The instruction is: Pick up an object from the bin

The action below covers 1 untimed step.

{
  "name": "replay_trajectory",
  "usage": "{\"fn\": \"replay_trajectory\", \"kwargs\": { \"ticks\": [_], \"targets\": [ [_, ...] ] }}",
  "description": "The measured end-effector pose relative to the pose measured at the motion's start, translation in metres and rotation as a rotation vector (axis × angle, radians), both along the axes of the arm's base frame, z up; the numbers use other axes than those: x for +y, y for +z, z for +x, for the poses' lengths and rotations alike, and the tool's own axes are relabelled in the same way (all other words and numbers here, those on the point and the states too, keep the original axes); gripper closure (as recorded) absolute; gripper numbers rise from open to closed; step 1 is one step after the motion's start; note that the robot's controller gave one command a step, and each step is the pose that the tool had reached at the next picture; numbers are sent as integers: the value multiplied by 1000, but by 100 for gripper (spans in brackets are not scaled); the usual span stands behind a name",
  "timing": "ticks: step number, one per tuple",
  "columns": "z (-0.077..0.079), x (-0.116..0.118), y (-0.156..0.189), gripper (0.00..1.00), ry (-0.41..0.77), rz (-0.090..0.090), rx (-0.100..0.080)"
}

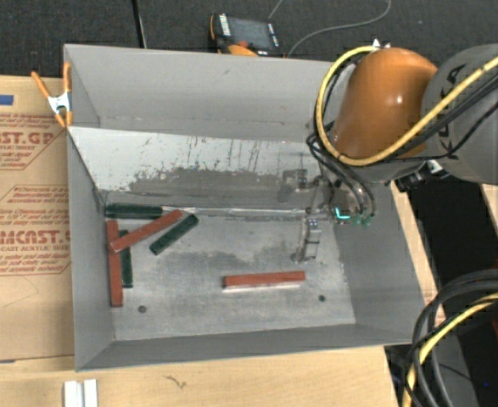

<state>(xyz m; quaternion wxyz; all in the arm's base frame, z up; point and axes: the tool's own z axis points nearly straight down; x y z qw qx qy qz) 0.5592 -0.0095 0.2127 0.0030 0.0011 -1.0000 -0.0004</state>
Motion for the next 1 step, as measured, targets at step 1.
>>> {"fn": "replay_trajectory", "kwargs": {
  "ticks": [1],
  "targets": [
    [-44, 15, -124, 0, 157, 1, 2]
  ]
}}
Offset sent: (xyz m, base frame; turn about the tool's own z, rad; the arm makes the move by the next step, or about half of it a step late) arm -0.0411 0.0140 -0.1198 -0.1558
